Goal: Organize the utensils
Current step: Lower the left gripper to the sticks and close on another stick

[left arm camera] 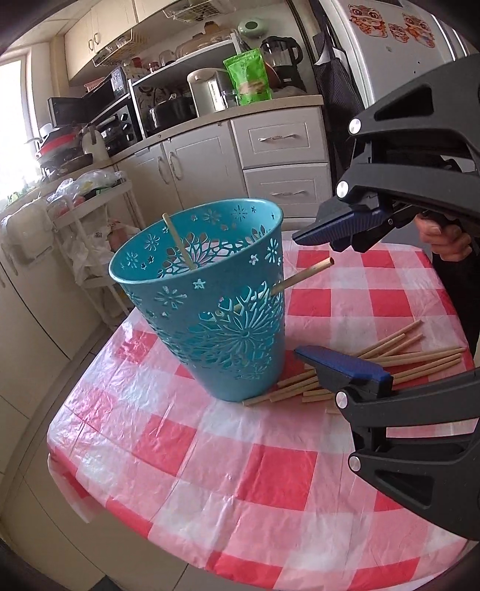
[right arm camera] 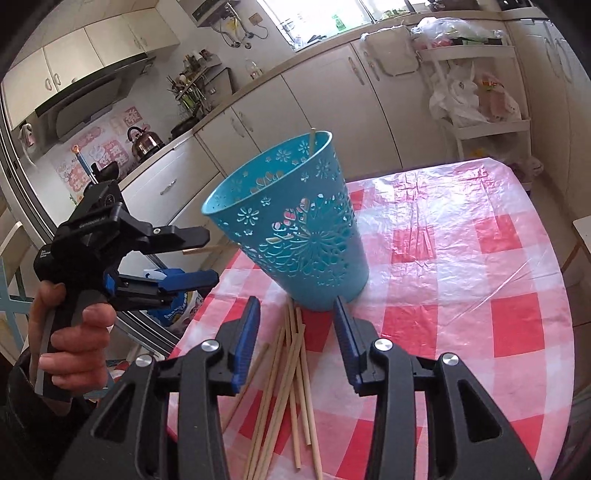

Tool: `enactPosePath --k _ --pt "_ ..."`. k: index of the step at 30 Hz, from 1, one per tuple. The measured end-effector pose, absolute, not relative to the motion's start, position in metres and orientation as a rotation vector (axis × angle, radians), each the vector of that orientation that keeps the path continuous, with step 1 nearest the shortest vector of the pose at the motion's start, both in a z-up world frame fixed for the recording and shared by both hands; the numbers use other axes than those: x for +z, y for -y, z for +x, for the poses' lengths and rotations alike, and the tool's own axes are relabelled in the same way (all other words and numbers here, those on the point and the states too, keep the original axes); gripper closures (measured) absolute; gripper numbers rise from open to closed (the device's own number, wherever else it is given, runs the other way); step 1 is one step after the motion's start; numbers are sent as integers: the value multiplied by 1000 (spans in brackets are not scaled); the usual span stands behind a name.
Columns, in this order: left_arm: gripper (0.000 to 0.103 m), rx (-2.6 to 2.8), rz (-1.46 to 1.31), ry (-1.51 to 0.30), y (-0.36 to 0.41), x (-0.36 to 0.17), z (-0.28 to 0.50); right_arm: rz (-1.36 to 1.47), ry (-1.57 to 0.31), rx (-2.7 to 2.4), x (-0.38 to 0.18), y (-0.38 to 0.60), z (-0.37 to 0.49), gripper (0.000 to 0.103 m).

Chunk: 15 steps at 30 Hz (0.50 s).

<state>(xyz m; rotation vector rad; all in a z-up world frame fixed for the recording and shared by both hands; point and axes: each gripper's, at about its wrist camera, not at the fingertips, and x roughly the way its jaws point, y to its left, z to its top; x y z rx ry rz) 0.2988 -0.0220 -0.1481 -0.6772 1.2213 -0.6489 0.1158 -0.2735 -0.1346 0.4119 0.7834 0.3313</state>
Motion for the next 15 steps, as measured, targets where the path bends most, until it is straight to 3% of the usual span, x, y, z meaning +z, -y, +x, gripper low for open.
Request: enactPosePath --k 1,4,15 --pt "72 -648 -663 -1223 24 -146 299 414 -780 332 -134 274 115 62" --pt "93 -663 -621 -1219 30 -139 297 416 -777 334 -131 273 116 62" --pt "98 -584 -401 -1243 29 -111 293 422 -745 337 -127 272 116 62"
